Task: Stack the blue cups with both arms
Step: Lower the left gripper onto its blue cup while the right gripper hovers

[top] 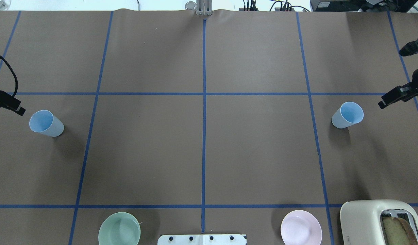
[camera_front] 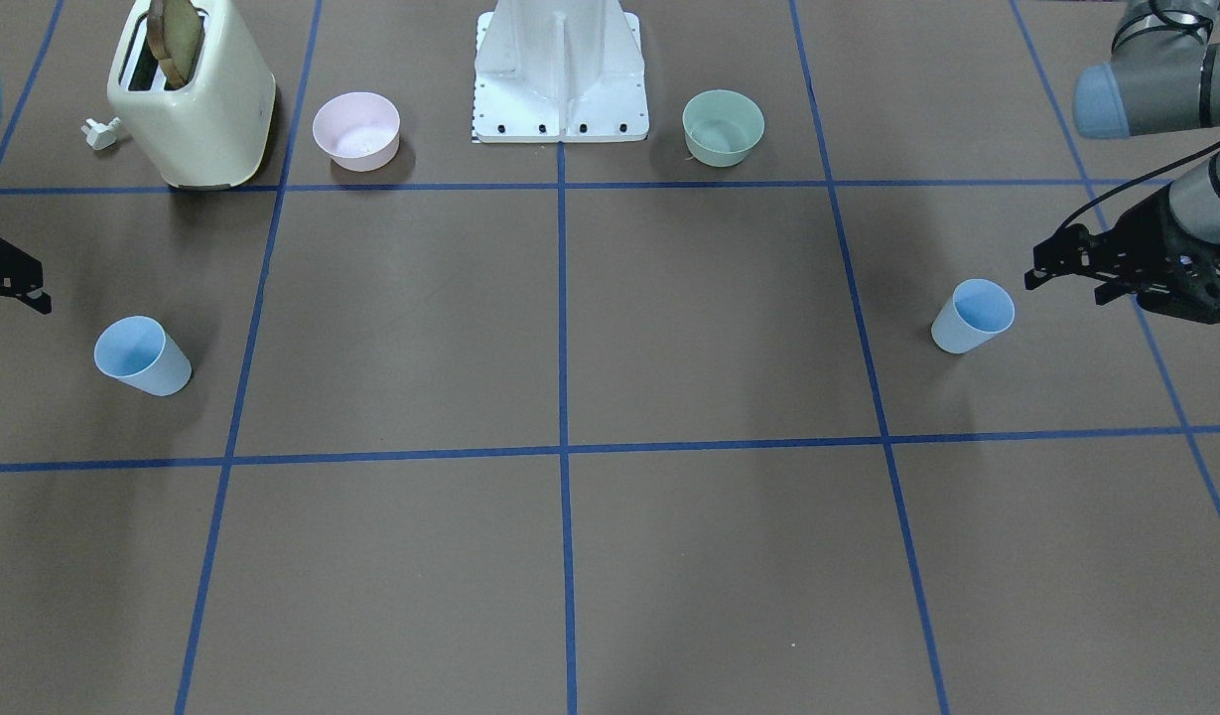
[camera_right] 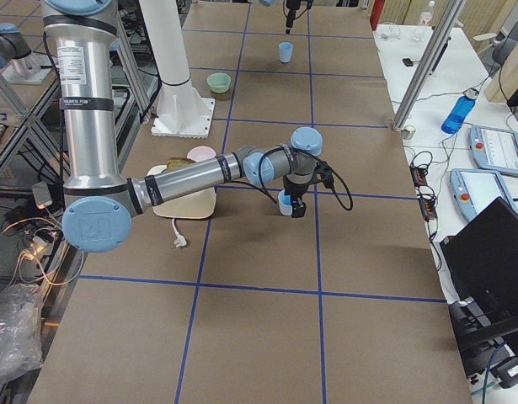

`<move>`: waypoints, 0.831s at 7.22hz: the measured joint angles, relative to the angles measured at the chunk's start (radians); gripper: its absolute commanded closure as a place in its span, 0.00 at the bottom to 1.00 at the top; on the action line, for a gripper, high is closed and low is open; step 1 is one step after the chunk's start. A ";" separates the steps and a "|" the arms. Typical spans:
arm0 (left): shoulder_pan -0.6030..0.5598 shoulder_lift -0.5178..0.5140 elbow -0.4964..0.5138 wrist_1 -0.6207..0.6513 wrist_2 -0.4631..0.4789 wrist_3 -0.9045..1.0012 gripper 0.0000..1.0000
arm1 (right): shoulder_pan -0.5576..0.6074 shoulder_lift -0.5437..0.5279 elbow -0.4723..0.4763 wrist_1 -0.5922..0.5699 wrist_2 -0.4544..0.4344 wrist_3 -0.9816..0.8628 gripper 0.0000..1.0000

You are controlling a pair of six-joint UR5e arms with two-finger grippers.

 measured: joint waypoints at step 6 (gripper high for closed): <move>0.089 -0.012 0.070 -0.113 0.018 -0.111 0.50 | -0.010 0.003 -0.001 0.000 -0.008 0.006 0.09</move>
